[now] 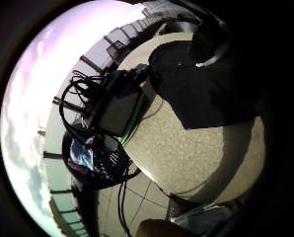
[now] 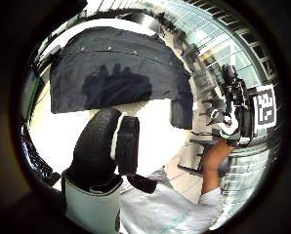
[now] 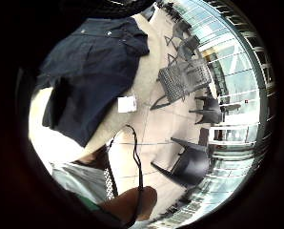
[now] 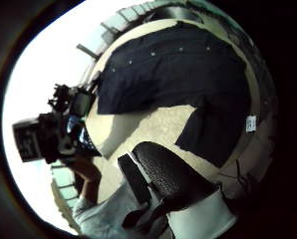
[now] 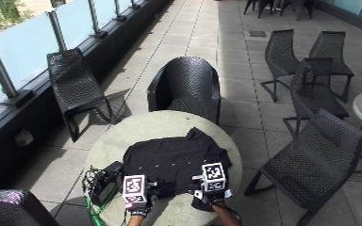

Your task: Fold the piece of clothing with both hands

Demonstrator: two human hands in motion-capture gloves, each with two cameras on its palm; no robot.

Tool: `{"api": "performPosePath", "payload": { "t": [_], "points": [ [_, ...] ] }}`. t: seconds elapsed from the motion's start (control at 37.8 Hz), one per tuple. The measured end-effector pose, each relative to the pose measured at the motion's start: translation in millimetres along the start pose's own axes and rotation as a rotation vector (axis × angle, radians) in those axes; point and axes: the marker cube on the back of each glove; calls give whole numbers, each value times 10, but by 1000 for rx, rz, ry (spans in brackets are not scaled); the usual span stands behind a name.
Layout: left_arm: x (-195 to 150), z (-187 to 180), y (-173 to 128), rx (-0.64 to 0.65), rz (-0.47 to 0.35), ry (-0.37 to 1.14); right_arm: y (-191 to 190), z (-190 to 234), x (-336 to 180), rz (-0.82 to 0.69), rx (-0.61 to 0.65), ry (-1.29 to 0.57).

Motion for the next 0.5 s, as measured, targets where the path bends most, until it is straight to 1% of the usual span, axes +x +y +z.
{"api": "performPosePath", "payload": {
  "t": [0.05, 0.11, 0.24, 0.34, 0.4, 0.45, 0.5],
  "points": [
    [-68, 200, -34, -21, -34, 13, -23, 177, 22, 10, -13, 10],
    [-127, 393, -63, -71, -47, 29, -33, 338, 37, 12, -45, 7],
    [-259, 885, -158, -212, -37, 45, -57, 710, 62, 8, -164, -14],
    [-307, 1060, -196, -270, -28, 39, -85, 916, 63, 15, -234, -21],
    [-321, 1135, -230, -261, -31, 46, -10, 835, 26, 13, -273, -50],
    [-321, 1153, -256, -222, -40, 54, 144, 589, -37, 15, -310, -101],
    [-317, 1124, -272, -163, -45, 36, 241, 384, -70, 28, -297, -125]
  ]
}}
